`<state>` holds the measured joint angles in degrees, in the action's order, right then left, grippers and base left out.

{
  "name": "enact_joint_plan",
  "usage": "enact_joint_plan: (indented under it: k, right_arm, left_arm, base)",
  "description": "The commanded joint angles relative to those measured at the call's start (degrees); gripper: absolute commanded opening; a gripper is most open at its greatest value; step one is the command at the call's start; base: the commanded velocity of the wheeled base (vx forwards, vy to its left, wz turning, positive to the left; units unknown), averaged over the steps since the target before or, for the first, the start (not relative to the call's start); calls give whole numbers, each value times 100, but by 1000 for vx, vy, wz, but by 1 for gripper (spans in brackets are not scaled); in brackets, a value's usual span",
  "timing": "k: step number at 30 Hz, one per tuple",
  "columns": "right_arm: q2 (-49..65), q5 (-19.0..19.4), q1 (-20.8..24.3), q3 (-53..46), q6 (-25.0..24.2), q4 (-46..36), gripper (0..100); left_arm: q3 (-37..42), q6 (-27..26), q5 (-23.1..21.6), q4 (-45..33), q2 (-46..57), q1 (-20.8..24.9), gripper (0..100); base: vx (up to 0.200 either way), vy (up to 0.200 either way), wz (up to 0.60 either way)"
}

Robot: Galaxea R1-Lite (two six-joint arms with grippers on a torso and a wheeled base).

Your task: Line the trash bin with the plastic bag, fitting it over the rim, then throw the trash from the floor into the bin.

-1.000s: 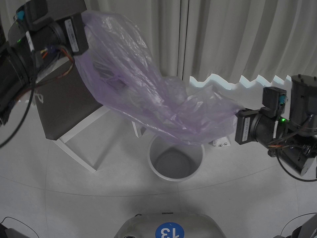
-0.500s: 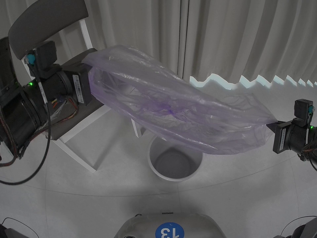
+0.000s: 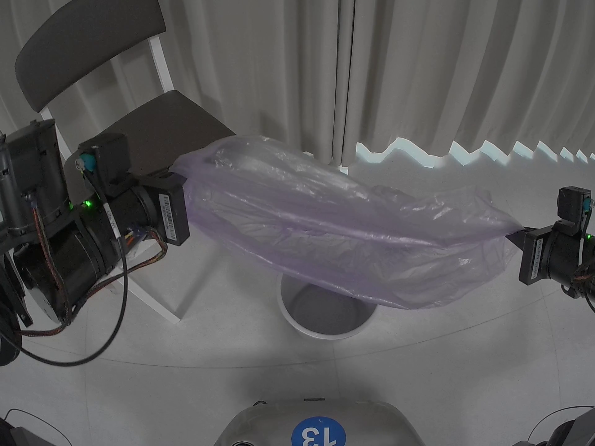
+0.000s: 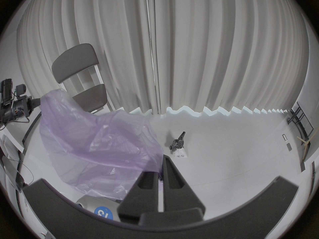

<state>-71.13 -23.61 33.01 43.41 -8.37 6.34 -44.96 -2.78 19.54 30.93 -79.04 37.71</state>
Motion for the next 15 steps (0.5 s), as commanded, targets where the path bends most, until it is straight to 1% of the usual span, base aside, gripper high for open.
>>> enact_joint_plan:
  k: [1, 2, 3, 4, 8, 9, 10, 11, 12, 13, 14, 15]
  right_arm:
    - [-155, 59, -32, 71, -24, -1, 0]
    - [-199, 173, -49, 124, -112, -10, 0]
    - [-199, 173, -49, 124, -112, -10, 0]
    - [-252, 270, -76, 150, -173, -36, 0]
    - [-384, 727, -392, 150, -226, -45, 0]
    - [-410, 806, -462, 150, -252, -36, 0]
    - [-410, 806, -462, 150, -252, -36, 0]
    - [-472, 999, -577, 159, -358, -36, 0]
    - [-481, 1052, -577, 168, -402, -36, 0]
    - [-498, 1324, -594, 185, -604, -45, 0]
    - [-498, 1368, -594, 185, -630, -45, 0]
    - [-524, 1526, -612, 194, -736, -45, 0]
  left_arm:
    - [40, 41, 6, 1, -76, 18, 0]
    - [57, 199, 6, 1, -111, 26, 0]
    - [57, 199, 6, 1, -111, 26, 0]
    - [66, 313, 6, -8, -138, 26, 0]
    - [93, 559, -3, 27, -287, -9, 0]
    - [84, 612, -3, 27, -331, -18, 0]
    - [84, 612, -3, 27, -331, -18, 0]
    - [57, 735, 6, 27, -428, -26, 0]
    - [57, 761, 6, 27, -445, -35, 0]
    - [22, 867, 6, 27, -524, -44, 0]
    - [13, 876, 6, 19, -533, -44, 0]
    - [5, 928, 6, 27, -559, -79, 0]
  base:
    - [0, 0, 0]
    - [0, 0, 0]
    - [0, 0, 0]
    - [0, 0, 0]
    - [0, 0, 0]
    - [0, 0, 0]
    - [0, 0, 0]
    - [0, 0, 0]
    - [0, 0, 0]
    - [0, 0, 0]
    - [0, 0, 0]
    - [0, 0, 0]
